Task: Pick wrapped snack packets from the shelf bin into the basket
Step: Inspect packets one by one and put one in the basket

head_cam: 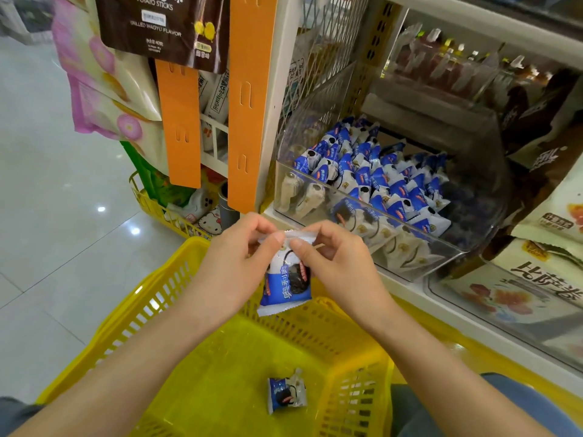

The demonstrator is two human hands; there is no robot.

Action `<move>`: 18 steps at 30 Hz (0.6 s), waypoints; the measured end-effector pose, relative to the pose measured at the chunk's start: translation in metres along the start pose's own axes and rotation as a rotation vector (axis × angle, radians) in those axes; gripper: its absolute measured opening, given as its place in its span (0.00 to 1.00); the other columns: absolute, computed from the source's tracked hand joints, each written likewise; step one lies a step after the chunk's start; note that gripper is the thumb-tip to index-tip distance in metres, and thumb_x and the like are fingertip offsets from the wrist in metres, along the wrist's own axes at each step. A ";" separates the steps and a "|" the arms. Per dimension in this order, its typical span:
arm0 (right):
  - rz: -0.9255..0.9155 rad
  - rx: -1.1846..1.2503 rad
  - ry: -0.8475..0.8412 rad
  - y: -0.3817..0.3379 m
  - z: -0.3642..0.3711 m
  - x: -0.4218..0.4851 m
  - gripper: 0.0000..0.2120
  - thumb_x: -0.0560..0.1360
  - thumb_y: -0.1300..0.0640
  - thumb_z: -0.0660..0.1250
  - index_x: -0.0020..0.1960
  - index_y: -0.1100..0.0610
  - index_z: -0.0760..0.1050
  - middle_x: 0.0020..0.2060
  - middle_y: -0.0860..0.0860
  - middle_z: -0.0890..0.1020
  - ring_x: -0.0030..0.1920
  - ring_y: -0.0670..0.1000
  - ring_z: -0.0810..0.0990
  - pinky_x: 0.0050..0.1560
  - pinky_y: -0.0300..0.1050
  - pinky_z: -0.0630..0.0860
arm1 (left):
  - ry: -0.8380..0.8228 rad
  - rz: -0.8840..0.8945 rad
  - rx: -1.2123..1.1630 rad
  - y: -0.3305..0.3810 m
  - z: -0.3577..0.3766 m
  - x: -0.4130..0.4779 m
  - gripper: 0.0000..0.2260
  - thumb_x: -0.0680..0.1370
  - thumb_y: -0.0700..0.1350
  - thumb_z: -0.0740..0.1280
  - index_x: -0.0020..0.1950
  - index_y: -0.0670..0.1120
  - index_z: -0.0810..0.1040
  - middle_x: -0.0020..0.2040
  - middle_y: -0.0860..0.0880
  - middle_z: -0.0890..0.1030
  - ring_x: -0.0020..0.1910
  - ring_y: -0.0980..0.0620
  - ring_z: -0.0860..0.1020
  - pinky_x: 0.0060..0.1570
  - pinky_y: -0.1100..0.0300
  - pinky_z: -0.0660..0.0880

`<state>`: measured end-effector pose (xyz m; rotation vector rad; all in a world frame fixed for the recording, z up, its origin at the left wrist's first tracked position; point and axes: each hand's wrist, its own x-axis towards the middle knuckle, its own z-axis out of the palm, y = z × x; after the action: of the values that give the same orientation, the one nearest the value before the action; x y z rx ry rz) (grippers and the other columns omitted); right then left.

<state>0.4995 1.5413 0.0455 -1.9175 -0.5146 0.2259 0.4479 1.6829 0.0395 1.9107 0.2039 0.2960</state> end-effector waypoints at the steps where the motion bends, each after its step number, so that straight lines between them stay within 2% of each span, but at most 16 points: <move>1: -0.001 0.001 0.000 0.000 0.001 0.000 0.05 0.74 0.56 0.68 0.41 0.48 0.75 0.40 0.50 0.84 0.39 0.50 0.82 0.41 0.48 0.78 | 0.002 0.002 -0.012 0.000 0.000 0.001 0.06 0.77 0.46 0.63 0.42 0.47 0.74 0.35 0.45 0.79 0.38 0.42 0.78 0.42 0.43 0.77; 3: -0.038 -0.027 -0.004 0.000 0.002 -0.002 0.04 0.75 0.56 0.67 0.42 0.49 0.74 0.39 0.50 0.83 0.40 0.50 0.81 0.41 0.48 0.78 | -0.001 0.002 -0.018 0.000 -0.002 0.002 0.08 0.78 0.45 0.62 0.40 0.44 0.73 0.36 0.37 0.77 0.37 0.36 0.75 0.41 0.38 0.75; 5: -0.109 -0.139 0.020 0.000 0.003 -0.005 0.03 0.75 0.53 0.66 0.43 0.50 0.74 0.37 0.47 0.81 0.39 0.46 0.80 0.40 0.49 0.78 | -0.009 0.002 -0.004 0.000 -0.003 0.004 0.08 0.78 0.45 0.62 0.40 0.44 0.72 0.35 0.35 0.75 0.35 0.35 0.72 0.40 0.41 0.76; 6: -0.158 -0.237 0.041 0.000 0.003 -0.007 0.03 0.76 0.51 0.65 0.44 0.50 0.74 0.37 0.45 0.81 0.38 0.45 0.79 0.38 0.49 0.77 | -0.014 0.010 0.015 -0.001 -0.002 0.004 0.08 0.78 0.45 0.62 0.39 0.44 0.72 0.33 0.37 0.73 0.33 0.37 0.70 0.37 0.45 0.74; 8: -0.246 -0.385 0.080 -0.001 0.004 -0.010 0.05 0.76 0.49 0.63 0.46 0.49 0.74 0.37 0.43 0.79 0.39 0.45 0.78 0.37 0.50 0.77 | -0.020 0.036 0.062 -0.002 0.000 0.002 0.08 0.78 0.44 0.61 0.39 0.44 0.72 0.30 0.44 0.70 0.28 0.50 0.65 0.31 0.54 0.66; 10: -0.278 -0.401 0.099 -0.001 0.005 -0.010 0.05 0.76 0.49 0.63 0.46 0.50 0.74 0.37 0.43 0.79 0.39 0.45 0.79 0.36 0.51 0.77 | -0.022 0.043 0.087 -0.003 0.001 0.001 0.08 0.78 0.45 0.61 0.39 0.46 0.72 0.29 0.47 0.69 0.27 0.55 0.63 0.28 0.60 0.63; 12: -0.319 -0.412 0.115 -0.001 0.004 -0.010 0.05 0.76 0.50 0.64 0.46 0.51 0.75 0.38 0.44 0.79 0.39 0.45 0.78 0.35 0.51 0.77 | -0.023 0.042 0.078 -0.004 0.002 0.001 0.08 0.78 0.45 0.61 0.39 0.47 0.72 0.30 0.46 0.71 0.28 0.55 0.65 0.29 0.57 0.65; 14: -0.367 -0.468 0.152 -0.002 0.002 -0.010 0.06 0.76 0.50 0.64 0.46 0.52 0.75 0.38 0.44 0.80 0.38 0.45 0.78 0.34 0.50 0.77 | -0.013 0.008 0.014 -0.003 0.003 0.003 0.07 0.78 0.45 0.61 0.40 0.47 0.73 0.33 0.42 0.75 0.31 0.49 0.71 0.33 0.51 0.71; 16: -0.350 -0.467 0.209 -0.003 -0.003 -0.008 0.04 0.76 0.51 0.64 0.45 0.51 0.75 0.37 0.44 0.80 0.38 0.43 0.79 0.34 0.46 0.78 | 0.028 -0.055 -0.067 -0.003 0.004 0.003 0.06 0.78 0.46 0.61 0.41 0.50 0.72 0.36 0.47 0.78 0.34 0.52 0.77 0.33 0.56 0.75; 18: -0.272 -0.343 0.266 -0.003 -0.011 -0.004 0.03 0.76 0.53 0.66 0.44 0.51 0.75 0.35 0.44 0.80 0.38 0.41 0.80 0.36 0.39 0.77 | 0.064 -0.129 -0.098 -0.004 0.003 0.005 0.08 0.79 0.47 0.59 0.40 0.52 0.71 0.36 0.50 0.77 0.31 0.55 0.76 0.31 0.59 0.73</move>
<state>0.4998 1.5315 0.0527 -2.1375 -0.6565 -0.3094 0.4533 1.6830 0.0351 1.7844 0.3483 0.2753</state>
